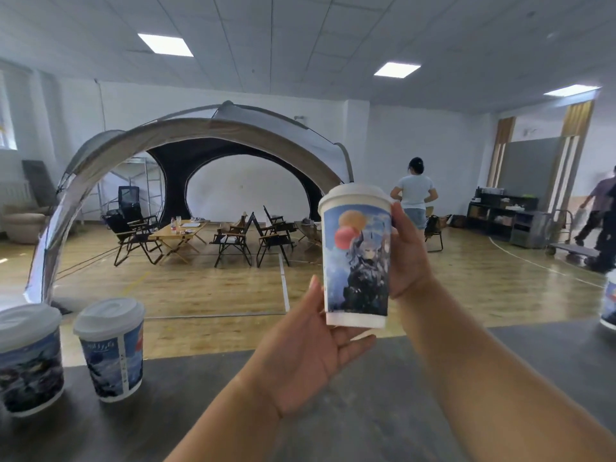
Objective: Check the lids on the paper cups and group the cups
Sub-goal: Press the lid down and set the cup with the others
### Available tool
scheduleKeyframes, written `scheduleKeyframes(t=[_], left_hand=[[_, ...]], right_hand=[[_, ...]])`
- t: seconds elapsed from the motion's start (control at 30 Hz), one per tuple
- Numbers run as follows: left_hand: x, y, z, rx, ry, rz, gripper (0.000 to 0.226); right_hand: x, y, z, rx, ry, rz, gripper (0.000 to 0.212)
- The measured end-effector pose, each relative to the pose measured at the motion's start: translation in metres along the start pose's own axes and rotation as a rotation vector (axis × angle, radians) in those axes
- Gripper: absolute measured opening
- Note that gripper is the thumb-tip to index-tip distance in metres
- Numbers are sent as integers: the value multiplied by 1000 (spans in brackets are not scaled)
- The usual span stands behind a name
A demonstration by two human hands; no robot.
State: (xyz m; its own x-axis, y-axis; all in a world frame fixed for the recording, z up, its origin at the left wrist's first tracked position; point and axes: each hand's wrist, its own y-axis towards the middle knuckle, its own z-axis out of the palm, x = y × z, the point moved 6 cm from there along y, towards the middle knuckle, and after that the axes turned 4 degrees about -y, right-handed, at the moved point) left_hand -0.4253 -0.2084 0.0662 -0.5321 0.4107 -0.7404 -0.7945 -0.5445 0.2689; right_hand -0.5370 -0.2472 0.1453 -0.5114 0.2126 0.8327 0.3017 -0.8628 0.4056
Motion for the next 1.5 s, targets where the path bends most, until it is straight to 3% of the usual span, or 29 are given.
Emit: scheduleKeyframes(t=[0.13, 0.23, 0.33, 0.43, 0.5, 0.53, 0.63, 0.7, 0.77, 0.93, 1.0, 1.13, 1.23, 1.27, 1.33, 1.4, 1.5], left_hand=[[-4, -4, 10, 41, -86, 86, 58], [-18, -12, 6, -128, -6, 232, 50], [-36, -24, 1, -377, 371, 450, 49], [-43, -32, 19, -415, 838, 627, 41], [-40, -33, 23, -423, 925, 645, 51], [-37, -33, 21, -414, 846, 613, 59], [-22, -31, 20, -356, 238, 395, 66], [-7, -28, 26, -279, -43, 210, 61], [-1, -30, 34, -222, -169, 135, 54], [-8, -35, 34, -241, -144, 278, 30], [-18, -39, 26, -329, -30, 411, 44], [-35, -51, 19, -516, 421, 609, 67], [-35, -52, 25, -500, 509, 641, 71], [-34, -52, 27, -500, 459, 623, 70], [-29, -50, 27, -477, 138, 531, 65], [-19, -45, 34, -362, -142, 362, 59], [-12, -43, 42, -205, -257, 239, 59]], right_hand=[[1, 0, 11, -10, 69, -22, 72], [6, -11, 25, -220, -186, -88, 56], [19, -27, 45, -422, -507, -244, 46], [14, -33, 58, -453, -632, -294, 52], [17, -32, 59, -514, -590, -349, 43], [20, -30, 56, -534, -524, -369, 42], [23, -23, 49, -400, -272, -345, 55], [14, -17, 45, -253, -105, -208, 58], [-2, -13, 44, -152, 0, -68, 67], [-6, -9, 47, -117, -30, -87, 68], [4, -11, 48, -182, -205, -169, 63], [17, -16, 59, -368, -475, -266, 83], [21, -17, 73, -407, -508, -323, 65], [22, -16, 73, -410, -482, -329, 64], [20, -13, 71, -352, -394, -303, 66], [14, -11, 67, -275, -287, -225, 63], [-4, -9, 61, -152, -89, -27, 62]])
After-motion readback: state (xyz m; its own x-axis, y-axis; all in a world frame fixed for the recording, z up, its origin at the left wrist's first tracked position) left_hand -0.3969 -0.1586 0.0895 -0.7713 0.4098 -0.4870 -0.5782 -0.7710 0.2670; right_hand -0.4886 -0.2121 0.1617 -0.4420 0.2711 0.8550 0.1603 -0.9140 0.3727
